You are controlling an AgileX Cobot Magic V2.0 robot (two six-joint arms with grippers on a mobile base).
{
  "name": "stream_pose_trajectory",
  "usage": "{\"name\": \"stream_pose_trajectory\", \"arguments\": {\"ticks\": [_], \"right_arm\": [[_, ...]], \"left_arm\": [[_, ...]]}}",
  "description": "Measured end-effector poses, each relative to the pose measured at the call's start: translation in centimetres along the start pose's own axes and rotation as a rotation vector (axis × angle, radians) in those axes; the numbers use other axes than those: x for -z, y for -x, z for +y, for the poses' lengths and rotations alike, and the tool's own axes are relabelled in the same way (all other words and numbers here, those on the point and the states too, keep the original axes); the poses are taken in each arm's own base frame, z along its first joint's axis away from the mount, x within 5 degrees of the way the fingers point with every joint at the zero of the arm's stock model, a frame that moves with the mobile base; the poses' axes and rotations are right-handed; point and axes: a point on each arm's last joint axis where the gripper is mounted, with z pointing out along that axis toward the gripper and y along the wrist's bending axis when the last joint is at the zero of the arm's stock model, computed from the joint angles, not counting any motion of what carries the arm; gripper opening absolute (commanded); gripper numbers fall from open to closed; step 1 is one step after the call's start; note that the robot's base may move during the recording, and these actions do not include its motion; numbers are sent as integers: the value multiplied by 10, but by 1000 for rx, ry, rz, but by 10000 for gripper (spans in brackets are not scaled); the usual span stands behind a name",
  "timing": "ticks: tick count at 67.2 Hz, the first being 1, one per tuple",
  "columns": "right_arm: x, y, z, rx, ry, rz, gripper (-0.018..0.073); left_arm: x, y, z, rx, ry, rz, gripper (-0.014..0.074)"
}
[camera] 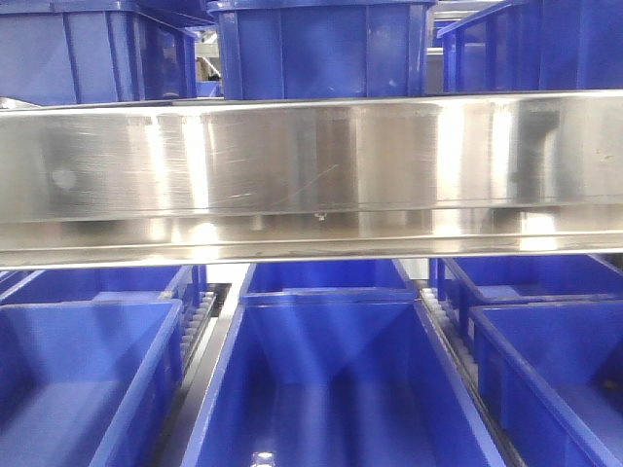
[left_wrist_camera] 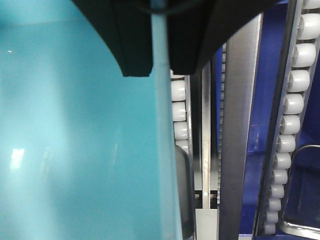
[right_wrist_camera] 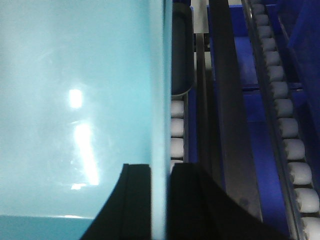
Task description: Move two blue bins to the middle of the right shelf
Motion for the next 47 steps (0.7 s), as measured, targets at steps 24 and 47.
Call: {"name": "stream_pose_trajectory", "arguments": {"ticks": [24, 47], "right_arm": [[0, 1, 0, 1, 1, -9, -167], [0, 4, 1, 1, 15, -44, -167]], "left_arm": [[0, 1, 0, -2, -3, -6, -111], [0, 1, 0, -4, 4, -9, -111]]}}
